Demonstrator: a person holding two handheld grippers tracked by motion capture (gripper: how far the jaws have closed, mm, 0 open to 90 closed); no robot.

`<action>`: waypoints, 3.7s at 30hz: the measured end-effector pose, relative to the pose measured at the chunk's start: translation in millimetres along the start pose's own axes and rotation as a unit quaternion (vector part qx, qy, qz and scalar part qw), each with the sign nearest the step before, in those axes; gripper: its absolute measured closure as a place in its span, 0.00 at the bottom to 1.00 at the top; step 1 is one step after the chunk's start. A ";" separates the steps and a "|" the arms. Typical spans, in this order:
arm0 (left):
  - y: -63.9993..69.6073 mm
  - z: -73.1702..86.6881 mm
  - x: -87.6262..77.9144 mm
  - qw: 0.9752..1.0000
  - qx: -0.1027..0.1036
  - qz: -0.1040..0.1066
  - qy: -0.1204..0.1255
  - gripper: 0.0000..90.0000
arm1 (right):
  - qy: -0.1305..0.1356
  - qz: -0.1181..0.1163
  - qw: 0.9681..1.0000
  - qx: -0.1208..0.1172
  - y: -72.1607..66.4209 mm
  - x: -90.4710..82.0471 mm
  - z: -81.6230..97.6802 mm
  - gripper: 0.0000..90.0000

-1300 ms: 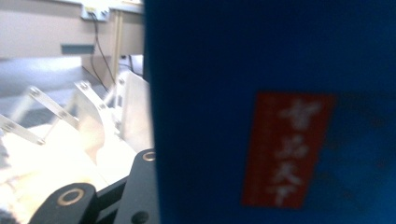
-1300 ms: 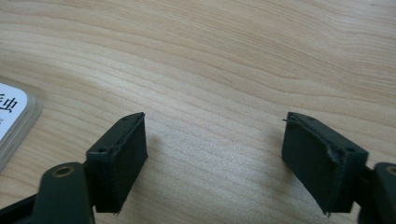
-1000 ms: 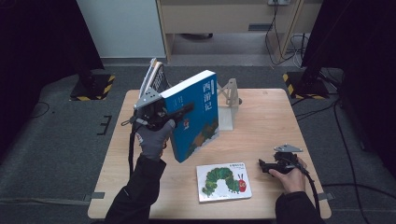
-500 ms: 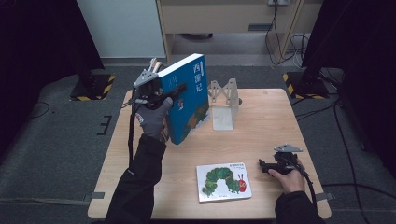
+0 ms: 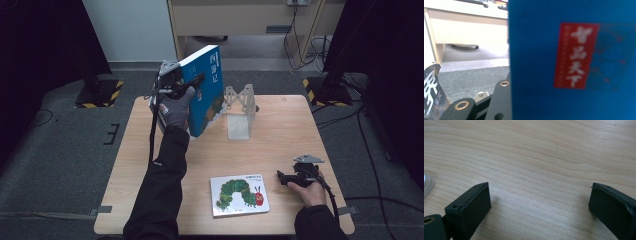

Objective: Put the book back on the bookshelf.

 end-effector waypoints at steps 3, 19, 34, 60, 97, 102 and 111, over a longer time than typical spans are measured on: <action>-5.1 1.8 11.9 1.000 0.002 -0.013 -0.012 0.68 | 0.000 0.000 1.000 0.000 0.0 0.0 0.0 0.05; -14.7 19.8 39.9 0.999 -0.001 -0.042 -0.012 0.68 | 0.001 0.000 1.000 -0.001 0.0 0.1 -0.1 0.05; -13.3 46.0 57.2 0.998 -0.001 -0.048 -0.028 0.68 | 0.001 0.000 1.000 -0.001 -0.1 0.1 0.0 0.05; -15.2 96.4 53.0 0.997 0.027 -0.062 -0.039 0.67 | 0.001 0.000 1.000 -0.001 -0.5 0.0 0.1 0.05; 5.3 124.6 24.0 0.993 0.049 -0.103 -0.034 0.66 | 0.001 0.000 1.000 -0.002 -0.5 -0.1 0.1 0.04; 4.9 122.6 33.5 0.993 0.050 -0.105 -0.035 0.66 | 0.001 0.000 1.000 -0.002 -0.6 0.1 0.1 0.04; 9.9 126.8 30.6 0.995 0.059 -0.066 -0.034 0.63 | 0.001 0.000 1.000 -0.002 -0.7 0.1 0.1 0.04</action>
Point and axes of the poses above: each handheld gripper's, and its own axes: x roughly forward along the jaws, z roughly out of its underside, y roughly to its right, the point moved 10 cm from there along x, roughly forward along the jaws, and after that the axes turned 1 degree about -x, right-handed, at the moved point
